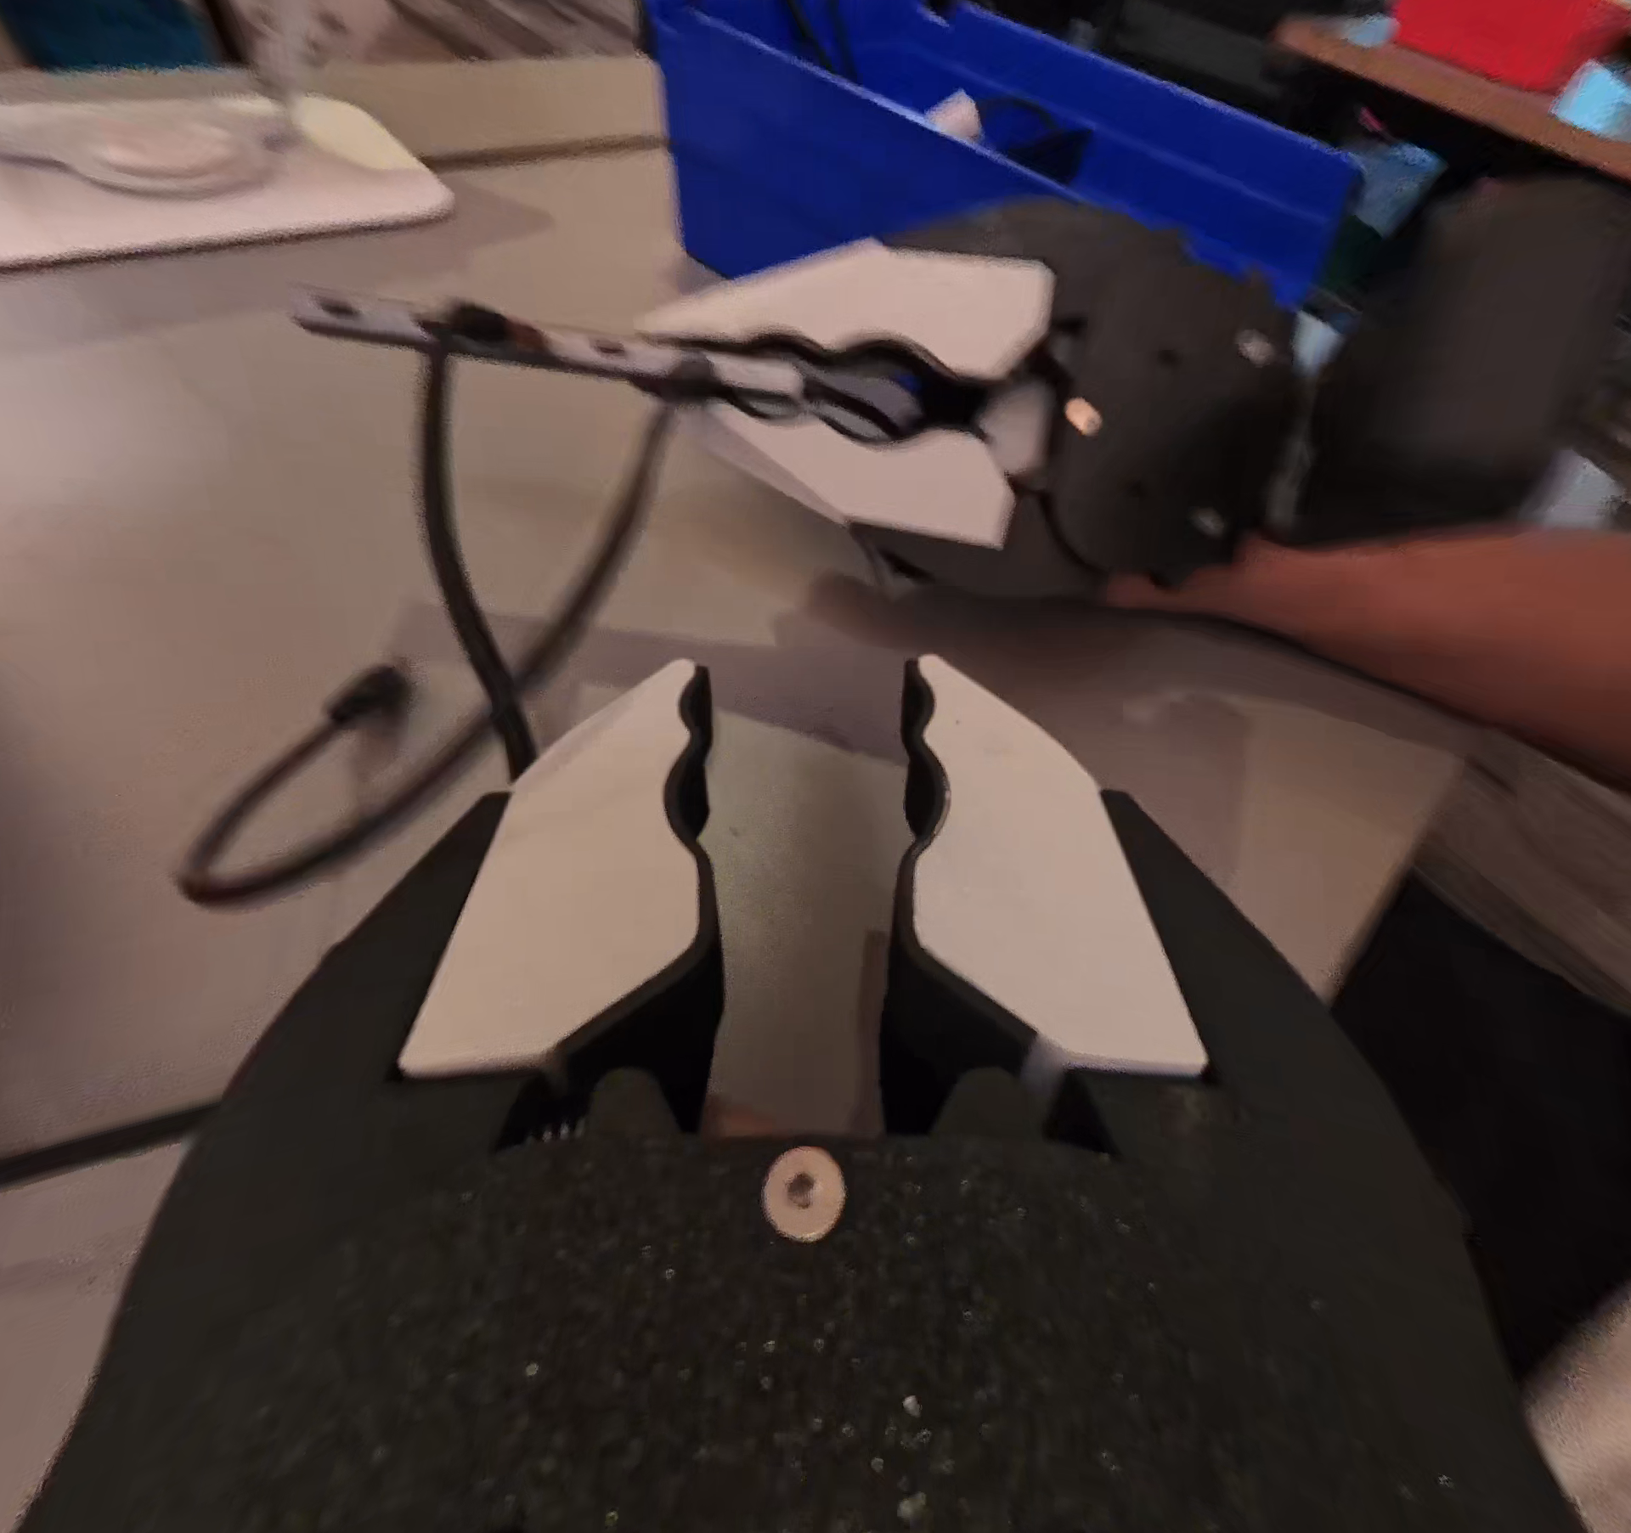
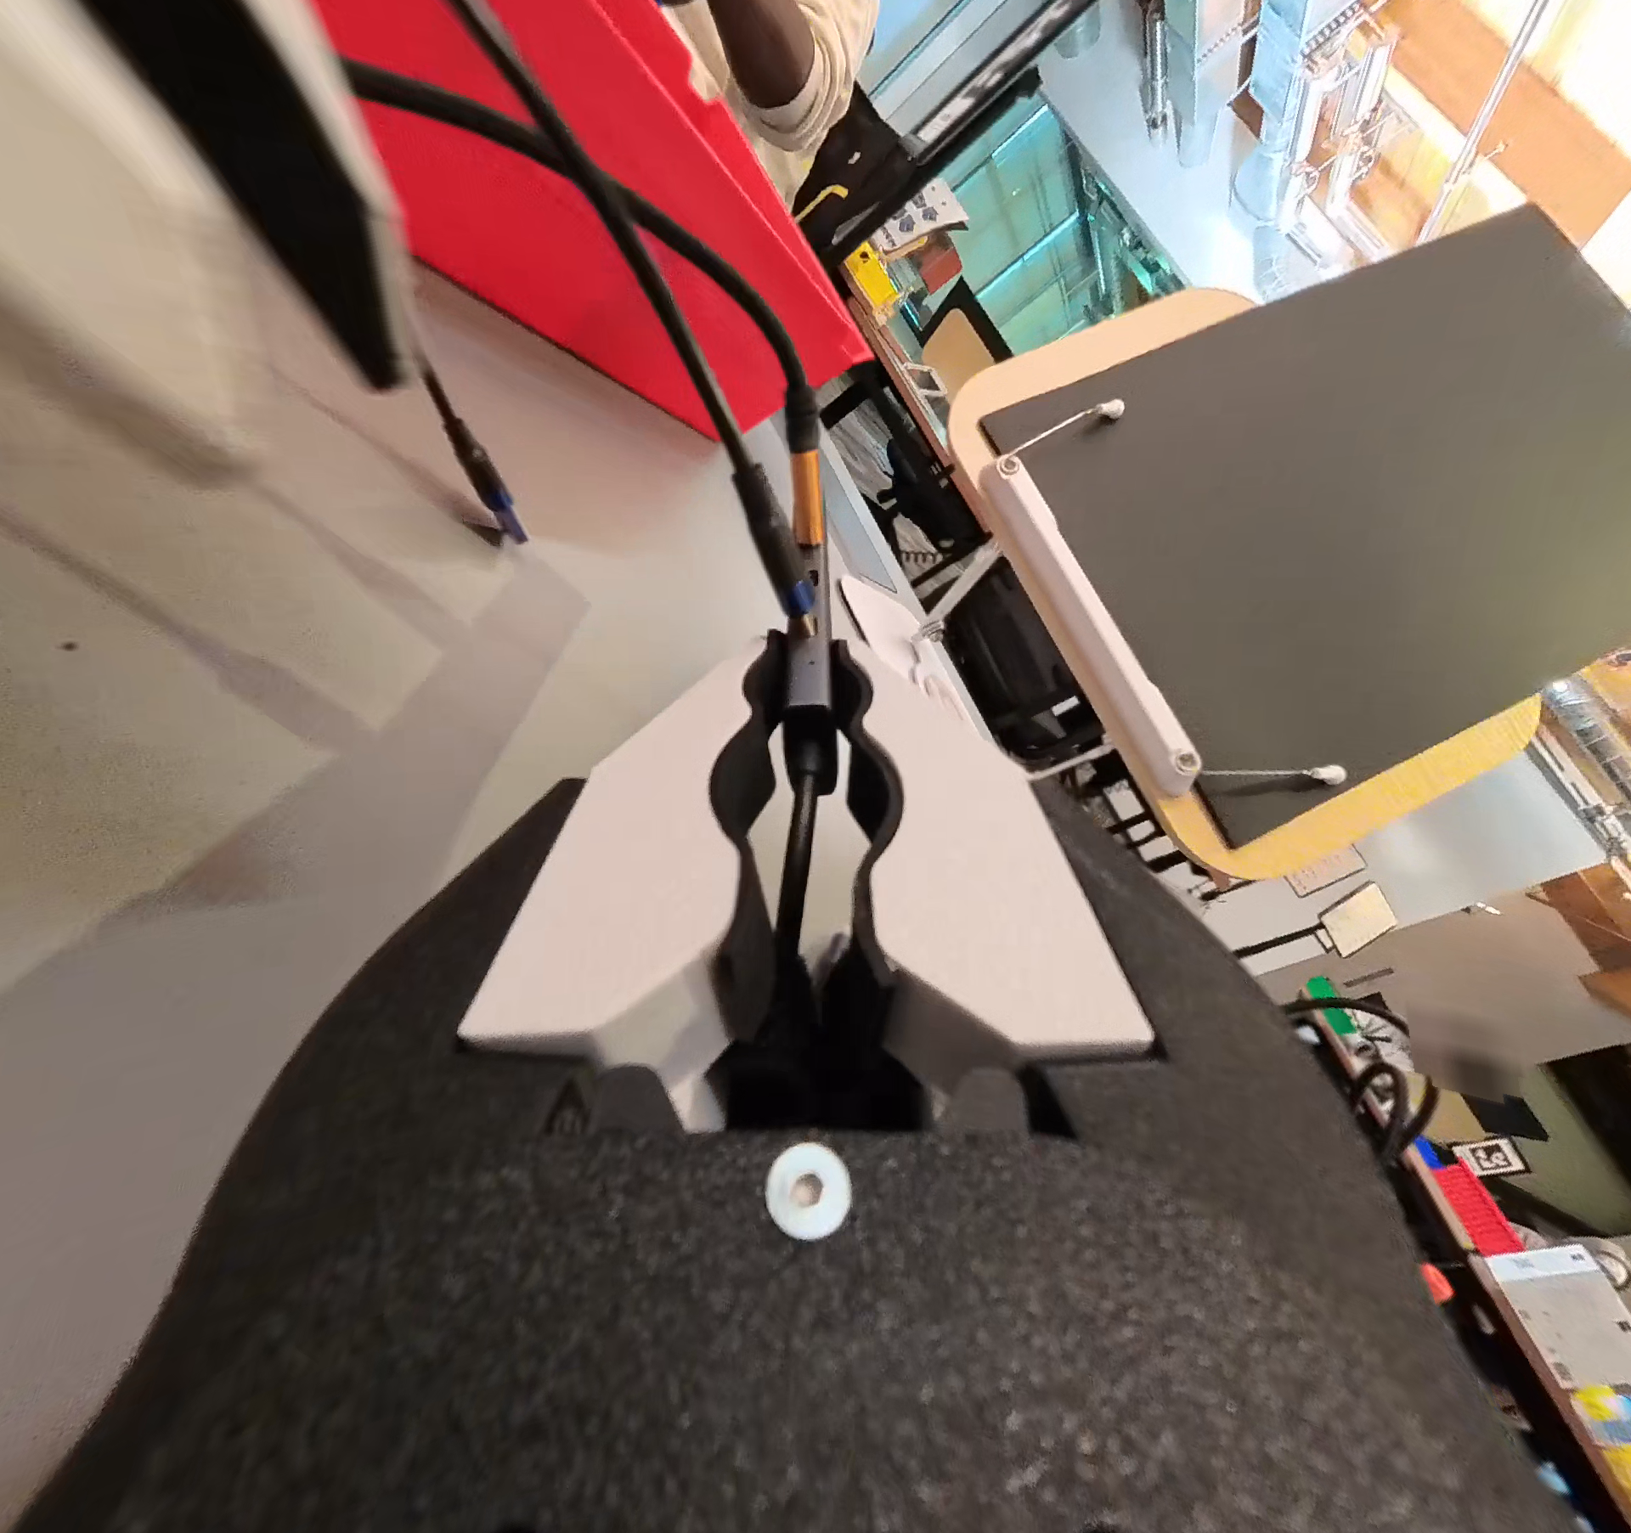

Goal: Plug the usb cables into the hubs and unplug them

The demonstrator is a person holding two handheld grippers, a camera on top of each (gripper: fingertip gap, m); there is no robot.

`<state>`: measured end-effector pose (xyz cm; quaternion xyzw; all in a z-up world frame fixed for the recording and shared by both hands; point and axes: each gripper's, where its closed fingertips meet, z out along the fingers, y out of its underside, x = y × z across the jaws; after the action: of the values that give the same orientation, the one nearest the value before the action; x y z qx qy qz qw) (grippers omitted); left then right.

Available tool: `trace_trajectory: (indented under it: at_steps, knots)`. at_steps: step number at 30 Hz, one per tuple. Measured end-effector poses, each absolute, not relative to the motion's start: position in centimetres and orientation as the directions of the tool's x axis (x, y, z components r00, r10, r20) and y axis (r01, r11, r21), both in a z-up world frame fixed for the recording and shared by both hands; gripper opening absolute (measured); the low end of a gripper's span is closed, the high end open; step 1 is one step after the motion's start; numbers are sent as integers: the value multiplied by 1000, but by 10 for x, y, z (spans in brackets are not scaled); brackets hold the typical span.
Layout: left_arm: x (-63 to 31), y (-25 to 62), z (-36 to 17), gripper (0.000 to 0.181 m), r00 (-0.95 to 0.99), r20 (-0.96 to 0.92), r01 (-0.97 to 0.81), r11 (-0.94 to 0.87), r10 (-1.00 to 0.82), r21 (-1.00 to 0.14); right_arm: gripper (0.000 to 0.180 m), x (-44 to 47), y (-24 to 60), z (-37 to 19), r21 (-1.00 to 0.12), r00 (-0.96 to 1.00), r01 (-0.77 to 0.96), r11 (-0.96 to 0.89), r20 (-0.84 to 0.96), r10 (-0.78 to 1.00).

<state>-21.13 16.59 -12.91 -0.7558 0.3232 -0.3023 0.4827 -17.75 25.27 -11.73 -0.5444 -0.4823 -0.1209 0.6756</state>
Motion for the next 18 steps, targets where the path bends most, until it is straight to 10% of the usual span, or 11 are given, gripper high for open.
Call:
trace_trajectory:
  at_steps: [18]
  knots:
    - [-207, 185, -118, 28, 626, 118, -132, -254, -771, -958, 9, -184, 248, -130, -513, 399, 759, 401, 853, 336]
